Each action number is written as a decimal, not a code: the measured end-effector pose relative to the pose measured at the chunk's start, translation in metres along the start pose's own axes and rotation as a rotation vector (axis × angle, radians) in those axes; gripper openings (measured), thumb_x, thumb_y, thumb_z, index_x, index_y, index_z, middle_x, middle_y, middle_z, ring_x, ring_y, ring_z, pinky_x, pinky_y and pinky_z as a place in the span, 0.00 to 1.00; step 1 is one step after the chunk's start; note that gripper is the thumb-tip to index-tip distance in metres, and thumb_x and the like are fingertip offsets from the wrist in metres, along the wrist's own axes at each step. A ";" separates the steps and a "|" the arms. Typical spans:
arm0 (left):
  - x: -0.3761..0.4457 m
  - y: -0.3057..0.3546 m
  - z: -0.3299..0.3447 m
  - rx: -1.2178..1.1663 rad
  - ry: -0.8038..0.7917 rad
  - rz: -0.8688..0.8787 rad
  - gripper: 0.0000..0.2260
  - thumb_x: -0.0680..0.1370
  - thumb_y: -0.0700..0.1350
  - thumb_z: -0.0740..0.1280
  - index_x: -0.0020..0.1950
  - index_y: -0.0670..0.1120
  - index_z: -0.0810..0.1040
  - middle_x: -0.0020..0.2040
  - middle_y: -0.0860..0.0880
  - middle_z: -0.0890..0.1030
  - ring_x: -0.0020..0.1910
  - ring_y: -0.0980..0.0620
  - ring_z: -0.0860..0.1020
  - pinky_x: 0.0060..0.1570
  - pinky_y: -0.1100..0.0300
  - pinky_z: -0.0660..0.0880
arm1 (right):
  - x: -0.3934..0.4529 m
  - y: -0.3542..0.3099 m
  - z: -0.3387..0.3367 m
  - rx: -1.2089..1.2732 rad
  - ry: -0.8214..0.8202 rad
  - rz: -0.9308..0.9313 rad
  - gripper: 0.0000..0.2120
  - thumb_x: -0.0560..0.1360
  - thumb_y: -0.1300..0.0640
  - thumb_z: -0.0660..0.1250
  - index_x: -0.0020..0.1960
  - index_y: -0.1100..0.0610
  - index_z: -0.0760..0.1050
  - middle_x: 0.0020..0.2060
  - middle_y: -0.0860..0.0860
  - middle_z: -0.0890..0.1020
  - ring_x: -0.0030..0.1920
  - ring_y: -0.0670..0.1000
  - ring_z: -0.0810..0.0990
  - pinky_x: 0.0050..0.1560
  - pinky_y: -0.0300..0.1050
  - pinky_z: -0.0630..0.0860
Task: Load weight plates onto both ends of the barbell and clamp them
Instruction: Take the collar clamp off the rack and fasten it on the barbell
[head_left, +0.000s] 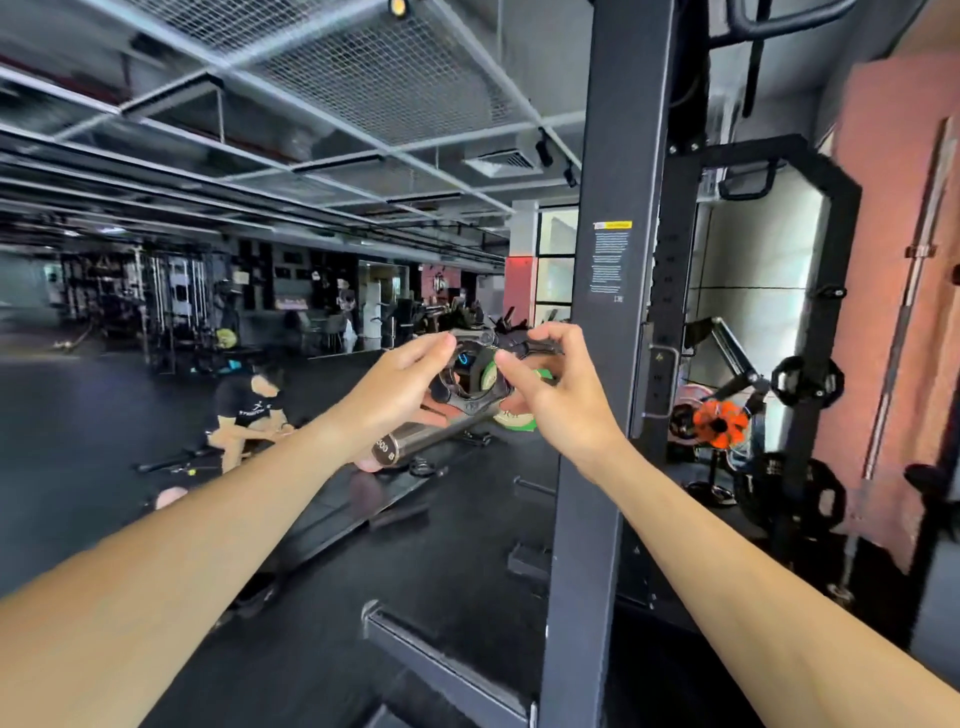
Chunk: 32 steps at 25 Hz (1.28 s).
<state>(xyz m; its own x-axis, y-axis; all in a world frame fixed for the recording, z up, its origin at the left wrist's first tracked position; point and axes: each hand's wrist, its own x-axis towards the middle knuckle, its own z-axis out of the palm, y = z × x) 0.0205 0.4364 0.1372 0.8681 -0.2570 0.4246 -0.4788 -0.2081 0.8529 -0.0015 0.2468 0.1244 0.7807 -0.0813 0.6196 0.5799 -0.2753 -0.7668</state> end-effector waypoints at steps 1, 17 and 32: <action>0.002 -0.002 -0.003 0.003 -0.010 -0.005 0.24 0.82 0.61 0.59 0.76 0.54 0.69 0.74 0.54 0.73 0.65 0.52 0.78 0.57 0.48 0.82 | 0.004 0.002 0.003 -0.006 -0.011 -0.013 0.14 0.77 0.49 0.70 0.57 0.44 0.67 0.47 0.52 0.77 0.33 0.51 0.82 0.44 0.51 0.80; 0.037 -0.059 -0.073 0.073 -0.186 -0.038 0.20 0.79 0.64 0.63 0.65 0.56 0.79 0.62 0.45 0.83 0.47 0.45 0.87 0.59 0.46 0.80 | 0.034 0.026 0.075 -0.139 -0.082 0.021 0.23 0.77 0.57 0.58 0.70 0.41 0.70 0.39 0.52 0.73 0.35 0.52 0.74 0.35 0.50 0.77; 0.057 -0.150 -0.132 -0.042 -0.619 -0.022 0.15 0.79 0.56 0.69 0.63 0.54 0.78 0.55 0.52 0.83 0.41 0.51 0.83 0.53 0.49 0.83 | -0.021 0.060 0.173 -0.243 0.276 0.166 0.19 0.72 0.56 0.60 0.59 0.38 0.73 0.43 0.43 0.75 0.45 0.53 0.77 0.47 0.56 0.78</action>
<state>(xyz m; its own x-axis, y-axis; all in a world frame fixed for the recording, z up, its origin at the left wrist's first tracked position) 0.1589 0.5781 0.0734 0.6348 -0.7555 0.1620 -0.4449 -0.1860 0.8760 0.0574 0.3977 0.0368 0.7480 -0.3885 0.5382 0.3539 -0.4524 -0.8186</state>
